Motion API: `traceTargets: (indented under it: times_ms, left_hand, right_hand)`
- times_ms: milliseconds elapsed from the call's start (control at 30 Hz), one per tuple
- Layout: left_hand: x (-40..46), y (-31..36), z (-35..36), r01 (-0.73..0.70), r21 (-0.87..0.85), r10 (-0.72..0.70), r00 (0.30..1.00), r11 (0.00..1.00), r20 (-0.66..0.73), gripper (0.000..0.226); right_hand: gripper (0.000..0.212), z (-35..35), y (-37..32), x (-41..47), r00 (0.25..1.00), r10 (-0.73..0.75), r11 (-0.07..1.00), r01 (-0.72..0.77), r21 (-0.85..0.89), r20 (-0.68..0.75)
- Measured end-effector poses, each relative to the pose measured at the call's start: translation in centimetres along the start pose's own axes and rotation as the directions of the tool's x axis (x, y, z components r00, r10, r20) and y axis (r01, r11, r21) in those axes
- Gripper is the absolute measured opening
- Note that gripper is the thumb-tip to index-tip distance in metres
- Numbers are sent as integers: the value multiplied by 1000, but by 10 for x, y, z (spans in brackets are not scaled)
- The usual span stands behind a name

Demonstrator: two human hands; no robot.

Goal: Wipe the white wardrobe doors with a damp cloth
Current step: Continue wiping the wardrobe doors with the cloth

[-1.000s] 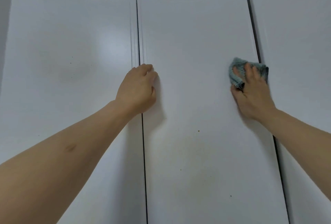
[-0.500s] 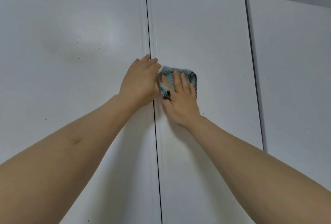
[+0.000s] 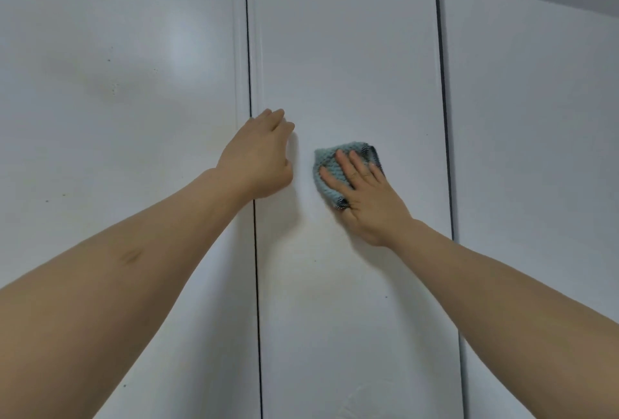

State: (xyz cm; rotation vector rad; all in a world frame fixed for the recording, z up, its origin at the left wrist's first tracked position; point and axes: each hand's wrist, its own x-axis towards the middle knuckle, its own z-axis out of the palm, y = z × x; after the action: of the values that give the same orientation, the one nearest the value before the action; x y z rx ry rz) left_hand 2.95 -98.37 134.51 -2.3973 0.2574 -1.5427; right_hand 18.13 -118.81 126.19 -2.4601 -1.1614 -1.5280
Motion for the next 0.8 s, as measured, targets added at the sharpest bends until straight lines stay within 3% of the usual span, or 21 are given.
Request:
traceTargets:
  times_ms: [133,300,433,600,700,800]
  left_hand:
    - [6,4,15,32,75,-32,999,997,2,12]
    - [13,2,19,38,139,-37,999,990,-6,14]
    - [12,3,17,39,147,-39,999,988,-3,21]
    - [6,7,16,74,97,-71,997,993,-28,25]
    - [6,17,15,168,-19,-169,984,986,-64,32]
    - [7,23,18,169,40,-167,985,985,-53,53]
  right_hand:
    - [66,-3,60,-9,988,153,984,-150,97,-32]
    - [68,-23,116,16,906,396,900,-351,257,-147]
    - [63,-40,97,54,813,570,793,-509,334,-114]
    - [63,-22,-2,60,968,184,963,-143,227,-172]
    - [65,0,-45,35,988,-58,991,75,112,-145]
    - [66,9,-31,4,964,-260,965,261,8,-48]
